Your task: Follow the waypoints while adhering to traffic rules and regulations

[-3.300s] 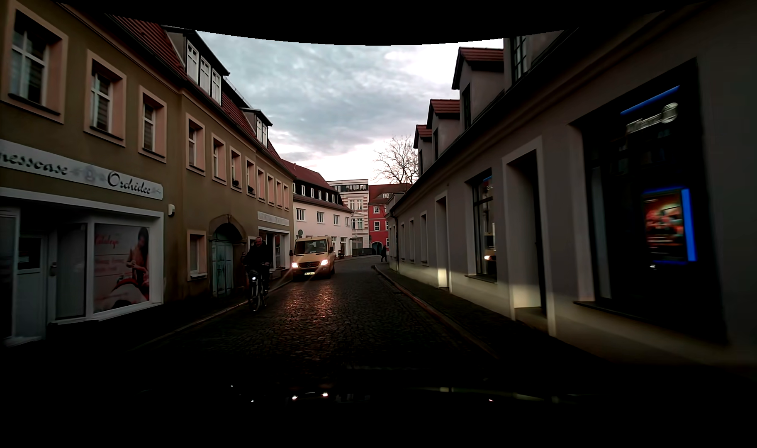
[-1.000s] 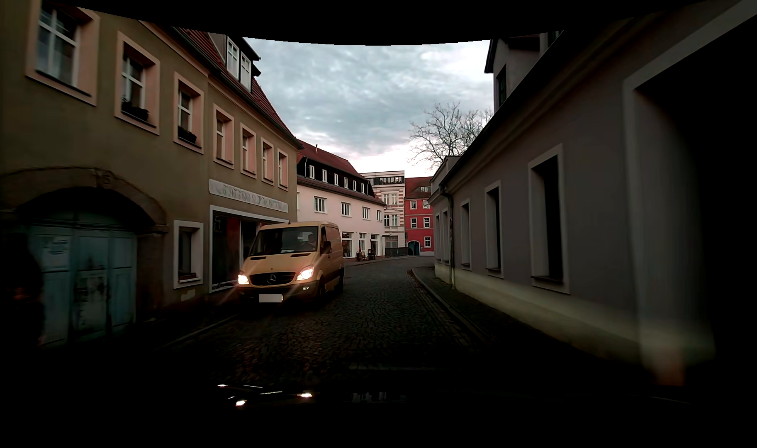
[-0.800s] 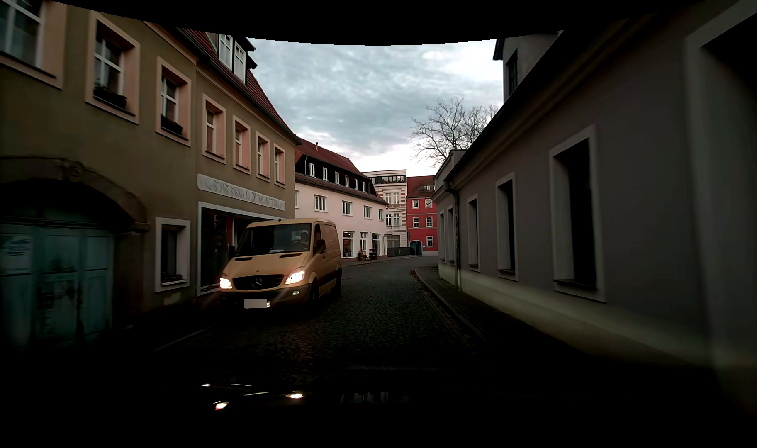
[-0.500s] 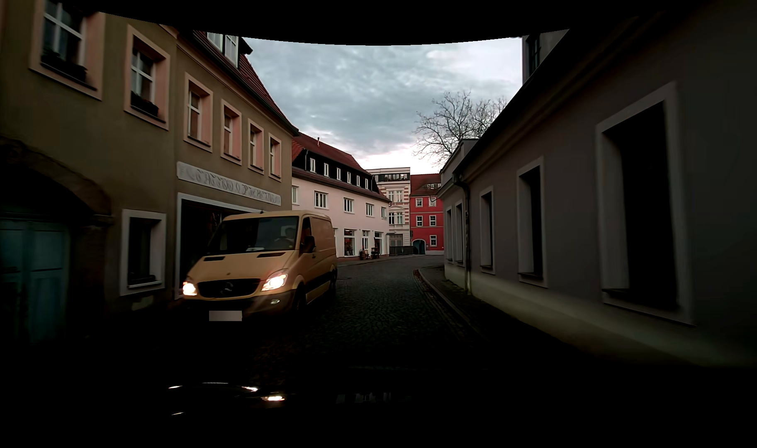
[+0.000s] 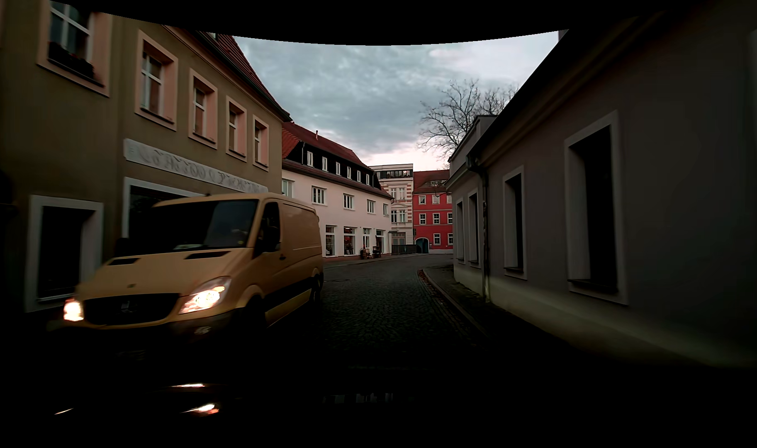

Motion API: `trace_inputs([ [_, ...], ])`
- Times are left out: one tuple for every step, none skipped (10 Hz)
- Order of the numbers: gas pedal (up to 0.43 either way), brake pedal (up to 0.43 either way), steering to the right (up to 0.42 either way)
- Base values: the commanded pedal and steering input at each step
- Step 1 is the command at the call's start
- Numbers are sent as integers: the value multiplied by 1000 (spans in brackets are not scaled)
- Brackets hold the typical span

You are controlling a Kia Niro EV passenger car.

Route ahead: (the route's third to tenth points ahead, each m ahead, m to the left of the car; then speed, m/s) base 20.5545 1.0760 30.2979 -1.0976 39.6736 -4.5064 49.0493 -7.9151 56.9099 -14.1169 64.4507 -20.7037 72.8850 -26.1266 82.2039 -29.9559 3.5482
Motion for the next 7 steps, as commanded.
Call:
trace_inputs([
  [8, 0, -6],
  [20, 0, -7],
  [28, 0, -9],
  [47, 0, -9],
  [47, 0, -3],
  [47, 0, 4],
  [47, 0, 5],
])
